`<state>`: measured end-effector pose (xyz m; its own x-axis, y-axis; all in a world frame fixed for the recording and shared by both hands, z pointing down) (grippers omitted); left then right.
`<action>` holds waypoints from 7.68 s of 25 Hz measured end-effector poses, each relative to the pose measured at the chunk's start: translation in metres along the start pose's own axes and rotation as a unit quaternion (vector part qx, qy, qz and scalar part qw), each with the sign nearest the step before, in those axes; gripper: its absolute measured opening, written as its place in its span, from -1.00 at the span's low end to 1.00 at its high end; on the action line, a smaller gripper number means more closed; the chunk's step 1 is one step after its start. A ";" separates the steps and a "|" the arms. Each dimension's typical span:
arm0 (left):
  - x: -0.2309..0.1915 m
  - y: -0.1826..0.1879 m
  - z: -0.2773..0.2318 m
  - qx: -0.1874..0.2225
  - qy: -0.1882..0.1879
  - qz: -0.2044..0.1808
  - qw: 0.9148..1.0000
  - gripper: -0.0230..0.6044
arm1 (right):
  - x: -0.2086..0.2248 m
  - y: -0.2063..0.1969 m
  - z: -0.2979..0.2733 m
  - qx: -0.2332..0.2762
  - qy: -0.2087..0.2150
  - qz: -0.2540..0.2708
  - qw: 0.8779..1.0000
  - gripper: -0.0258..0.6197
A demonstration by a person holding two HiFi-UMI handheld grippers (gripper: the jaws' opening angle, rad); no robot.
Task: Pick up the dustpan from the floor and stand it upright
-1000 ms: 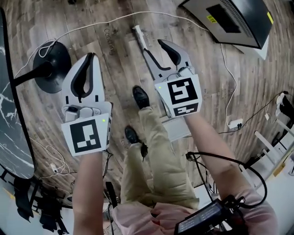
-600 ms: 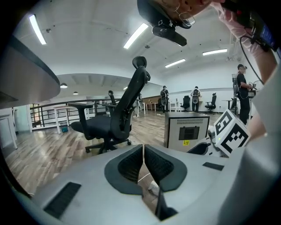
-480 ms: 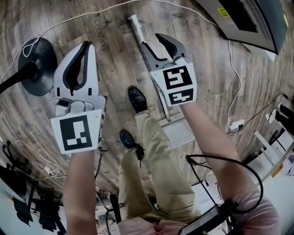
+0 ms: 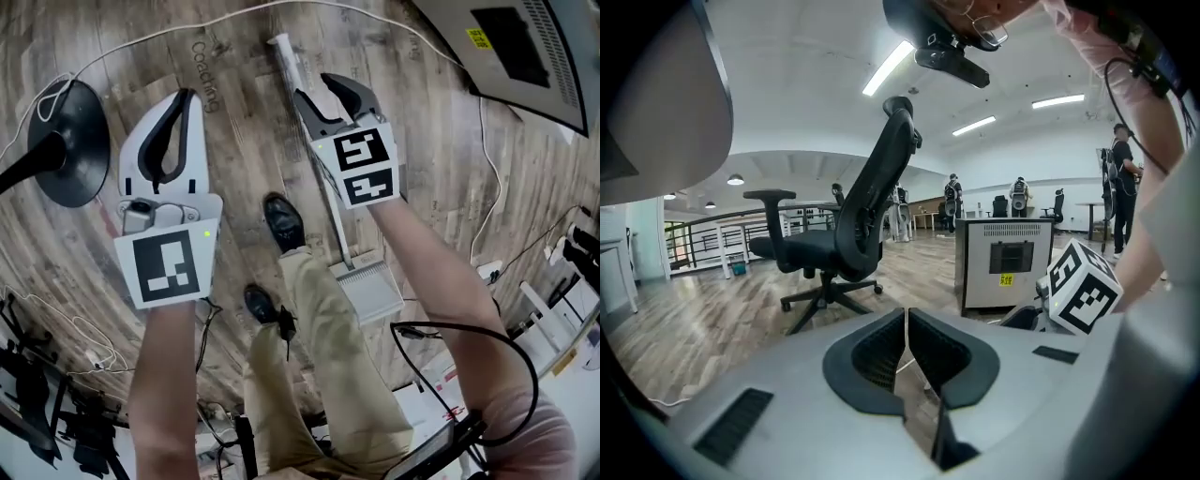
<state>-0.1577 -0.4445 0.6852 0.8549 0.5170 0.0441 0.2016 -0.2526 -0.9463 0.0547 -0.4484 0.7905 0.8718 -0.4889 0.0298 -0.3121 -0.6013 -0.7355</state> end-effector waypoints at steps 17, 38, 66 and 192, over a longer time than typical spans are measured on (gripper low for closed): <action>-0.017 -0.059 -0.028 -0.003 0.013 0.011 1.000 -0.85 | 0.011 -0.060 -0.081 -0.052 -0.011 -0.005 0.999 -0.38; -0.012 -0.096 -0.032 -0.009 0.001 0.011 1.000 -0.85 | 0.022 -0.115 -0.148 -0.117 -0.001 -0.011 0.993 -0.40; -0.002 0.003 0.015 0.031 -0.018 -0.018 0.999 -0.85 | 0.025 -0.064 -0.066 -0.092 -0.045 -0.038 0.994 -0.58; 0.446 0.477 0.634 0.316 -0.132 -0.090 0.935 -0.85 | -0.254 0.041 0.947 0.365 -0.270 -0.025 0.891 -0.92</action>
<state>0.0165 0.1839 0.0506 0.6698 0.7095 0.2190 -0.0628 0.3480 -0.9354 0.1776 0.2492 0.1120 0.9937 0.0200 -0.1103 -0.1112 0.0526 -0.9924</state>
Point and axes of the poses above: the fingertips, and each gripper's own axes: z backward along the fingers, x to its right, y out of its top, the point moved 9 cm from there along z, backward along the fingers, and after that the axes turned 4 degrees about x, right-handed, at the moved point
